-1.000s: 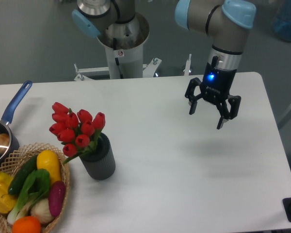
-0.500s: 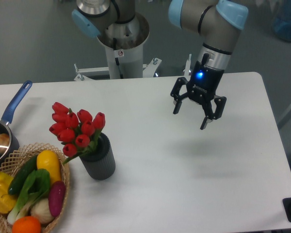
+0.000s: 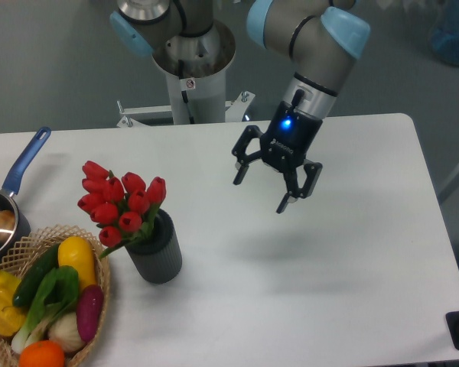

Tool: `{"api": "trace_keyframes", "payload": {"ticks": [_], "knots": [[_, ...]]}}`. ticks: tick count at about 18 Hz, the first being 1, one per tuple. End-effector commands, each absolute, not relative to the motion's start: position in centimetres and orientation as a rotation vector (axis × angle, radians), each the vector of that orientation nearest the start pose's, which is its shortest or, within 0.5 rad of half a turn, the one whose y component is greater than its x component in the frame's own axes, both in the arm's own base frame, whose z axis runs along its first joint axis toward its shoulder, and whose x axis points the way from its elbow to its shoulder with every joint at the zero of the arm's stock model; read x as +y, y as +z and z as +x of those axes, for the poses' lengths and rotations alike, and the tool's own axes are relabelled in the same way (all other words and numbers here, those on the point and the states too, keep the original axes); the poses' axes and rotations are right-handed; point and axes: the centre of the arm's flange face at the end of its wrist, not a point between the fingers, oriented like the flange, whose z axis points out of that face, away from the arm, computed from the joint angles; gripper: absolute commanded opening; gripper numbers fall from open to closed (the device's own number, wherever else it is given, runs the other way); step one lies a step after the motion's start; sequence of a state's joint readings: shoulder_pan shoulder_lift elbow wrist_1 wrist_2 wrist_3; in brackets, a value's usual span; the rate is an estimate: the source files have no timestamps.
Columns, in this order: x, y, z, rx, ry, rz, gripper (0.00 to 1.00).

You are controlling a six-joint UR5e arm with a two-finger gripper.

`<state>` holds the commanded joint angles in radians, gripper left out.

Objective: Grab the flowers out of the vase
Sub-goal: 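Move the open gripper toward the red tulip stems above the vase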

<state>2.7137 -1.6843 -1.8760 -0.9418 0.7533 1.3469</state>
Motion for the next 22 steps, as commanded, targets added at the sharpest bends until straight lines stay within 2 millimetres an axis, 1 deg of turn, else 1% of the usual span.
{"api": "trace_keyframes", "payload": {"ticks": [4, 6, 8, 9, 11, 12, 16, 22], "knots": [[42.8, 37.7, -35.6, 0.422, -0.124, -2.276, 1.00], [43.4, 37.4, -34.9, 0.445, -0.138, -2.274, 1.00], [44.2, 37.3, -33.8, 0.471, -0.154, -2.269, 1.00], [44.4, 36.9, -33.2, 0.478, -0.169, -2.270, 1.00], [44.7, 36.5, -32.7, 0.485, -0.182, -2.271, 1.00], [45.1, 36.3, -32.0, 0.501, -0.193, -2.270, 1.00], [45.7, 35.4, -30.0, 0.532, -0.228, -2.274, 1.00], [46.9, 34.9, -28.6, 0.564, -0.258, -2.266, 1.00]]}}
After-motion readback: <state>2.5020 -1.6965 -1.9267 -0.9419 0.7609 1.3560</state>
